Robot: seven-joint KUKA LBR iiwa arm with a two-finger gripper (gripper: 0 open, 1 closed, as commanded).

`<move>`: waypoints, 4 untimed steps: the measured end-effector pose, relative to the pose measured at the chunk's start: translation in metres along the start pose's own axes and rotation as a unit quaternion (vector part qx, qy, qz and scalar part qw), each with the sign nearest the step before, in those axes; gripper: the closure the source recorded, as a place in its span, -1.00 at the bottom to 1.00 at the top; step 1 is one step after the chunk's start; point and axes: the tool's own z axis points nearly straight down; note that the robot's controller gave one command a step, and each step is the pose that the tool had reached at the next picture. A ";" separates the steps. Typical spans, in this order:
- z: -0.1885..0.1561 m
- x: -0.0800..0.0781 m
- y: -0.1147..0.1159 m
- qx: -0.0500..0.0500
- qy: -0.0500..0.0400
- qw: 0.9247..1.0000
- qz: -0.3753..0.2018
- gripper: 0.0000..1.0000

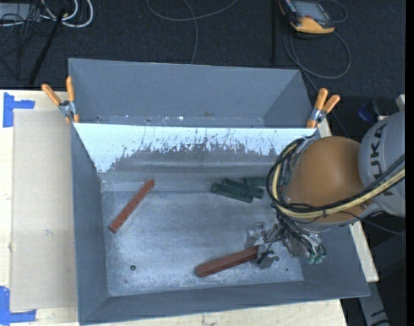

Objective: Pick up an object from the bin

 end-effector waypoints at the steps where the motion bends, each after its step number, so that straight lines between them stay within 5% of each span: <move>1: 0.000 0.000 0.000 0.000 0.000 1.000 0.000 1.00; 2: 0.000 0.000 0.000 0.000 0.000 1.000 0.000 -1.00; 3: 0.066 0.009 -0.041 0.000 -0.004 0.998 0.070 -1.00; 4: 0.063 0.004 -0.003 0.002 -0.008 1.000 0.010 -1.00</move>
Offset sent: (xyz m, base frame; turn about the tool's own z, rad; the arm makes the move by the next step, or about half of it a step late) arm 0.0000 0.0000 0.0000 0.0000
